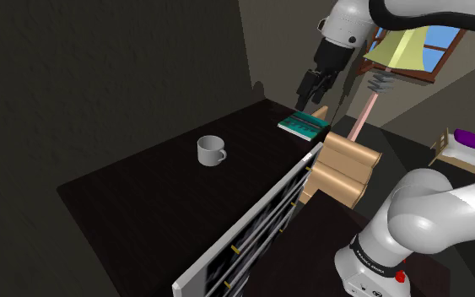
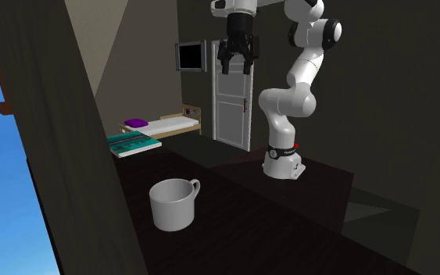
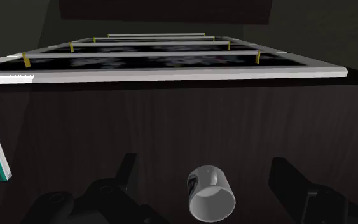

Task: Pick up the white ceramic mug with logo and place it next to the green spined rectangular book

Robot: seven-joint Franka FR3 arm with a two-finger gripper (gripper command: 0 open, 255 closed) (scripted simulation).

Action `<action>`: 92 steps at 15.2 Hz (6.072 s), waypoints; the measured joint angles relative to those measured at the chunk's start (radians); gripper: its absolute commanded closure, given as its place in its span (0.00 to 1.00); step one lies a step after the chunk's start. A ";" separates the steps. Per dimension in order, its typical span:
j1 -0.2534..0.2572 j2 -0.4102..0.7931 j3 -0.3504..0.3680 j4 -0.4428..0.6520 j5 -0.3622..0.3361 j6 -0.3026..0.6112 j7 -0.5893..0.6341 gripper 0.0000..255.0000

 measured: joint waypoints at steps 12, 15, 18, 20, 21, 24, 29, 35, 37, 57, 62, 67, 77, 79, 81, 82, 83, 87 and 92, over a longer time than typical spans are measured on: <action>-0.006 0.327 0.028 0.032 0.013 0.249 0.034 0.00; -0.008 0.444 0.033 0.072 0.012 0.313 0.043 0.00; -0.009 0.552 0.039 0.124 0.010 0.355 0.053 0.00; -0.009 0.637 0.044 0.159 0.008 0.397 0.065 0.00; -0.009 0.665 0.045 0.170 0.007 0.409 0.067 0.00; -0.009 0.799 0.047 0.263 0.000 0.437 0.078 0.00; -0.002 0.995 0.049 0.400 -0.011 0.473 0.102 0.00; -0.002 1.080 0.046 0.432 -0.015 0.519 0.100 0.00; -0.001 1.100 0.046 0.427 -0.016 0.544 0.101 0.00; 0.000 1.099 0.046 0.424 -0.016 0.546 0.103 1.00; -0.001 1.066 0.047 0.445 -0.014 0.494 0.104 1.00; -0.003 1.040 0.047 0.480 -0.013 0.432 0.104 1.00; -0.001 1.001 0.049 0.559 -0.012 0.314 0.111 1.00; -0.002 0.995 0.049 0.579 -0.012 0.288 0.111 1.00; -0.002 0.988 0.048 0.598 -0.011 0.262 0.111 1.00; -0.003 0.986 0.048 0.608 -0.011 0.250 0.111 1.00; -0.002 0.984 0.049 0.621 -0.011 0.235 0.113 1.00; -0.029 0.978 0.031 0.635 -0.008 0.213 0.068 1.00; -0.096 1.006 -0.013 0.678 0.000 0.193 -0.042 1.00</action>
